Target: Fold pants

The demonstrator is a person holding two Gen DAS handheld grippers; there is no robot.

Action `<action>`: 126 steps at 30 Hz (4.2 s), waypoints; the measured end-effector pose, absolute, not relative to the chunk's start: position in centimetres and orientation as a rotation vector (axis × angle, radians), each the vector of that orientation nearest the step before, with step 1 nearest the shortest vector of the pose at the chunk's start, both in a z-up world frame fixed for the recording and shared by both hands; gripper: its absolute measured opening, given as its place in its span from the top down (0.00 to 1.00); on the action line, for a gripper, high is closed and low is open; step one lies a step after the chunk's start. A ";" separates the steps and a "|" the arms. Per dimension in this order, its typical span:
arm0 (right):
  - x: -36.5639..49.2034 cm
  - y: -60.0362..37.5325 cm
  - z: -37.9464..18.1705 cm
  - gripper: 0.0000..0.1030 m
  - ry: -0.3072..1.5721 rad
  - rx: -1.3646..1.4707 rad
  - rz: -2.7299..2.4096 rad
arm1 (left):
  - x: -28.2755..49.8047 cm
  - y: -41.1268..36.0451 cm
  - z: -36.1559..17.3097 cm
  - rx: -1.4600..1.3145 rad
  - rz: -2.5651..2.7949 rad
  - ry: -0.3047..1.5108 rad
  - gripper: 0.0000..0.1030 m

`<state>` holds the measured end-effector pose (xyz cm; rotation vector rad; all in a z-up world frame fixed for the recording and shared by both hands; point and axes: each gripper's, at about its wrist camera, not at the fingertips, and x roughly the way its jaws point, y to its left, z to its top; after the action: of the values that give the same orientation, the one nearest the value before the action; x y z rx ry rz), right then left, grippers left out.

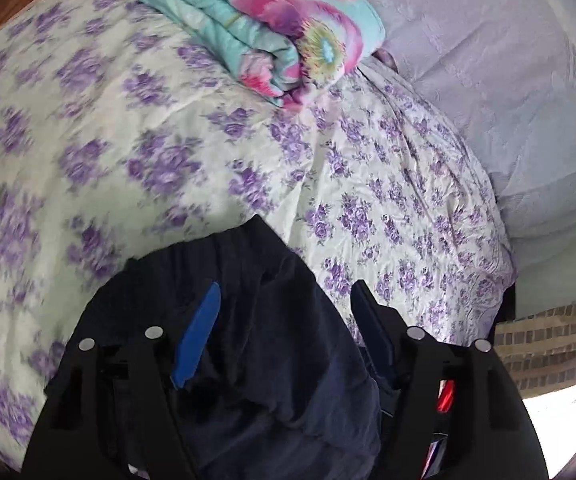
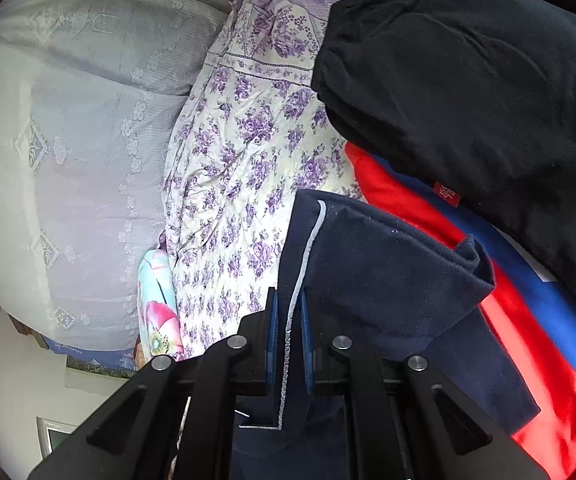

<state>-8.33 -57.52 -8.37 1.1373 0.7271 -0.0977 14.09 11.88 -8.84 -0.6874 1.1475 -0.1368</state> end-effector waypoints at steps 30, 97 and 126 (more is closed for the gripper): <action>-6.6 -58.3 -6.2 0.90 0.678 1.151 -0.057 | 21.3 14.5 -14.6 -1.047 -0.058 1.449 0.89; -23.0 -51.6 -17.4 0.54 0.826 1.188 -0.277 | -0.6 23.5 -20.6 -1.284 0.030 0.947 0.87; -18.9 -53.8 -18.2 0.93 0.835 1.195 -0.218 | -0.7 21.3 -19.7 -1.157 0.009 0.988 0.81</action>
<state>-18.89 -53.84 -18.19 1.1948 0.8355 -0.2179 -0.75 21.34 -19.66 -1.1568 0.9877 0.0090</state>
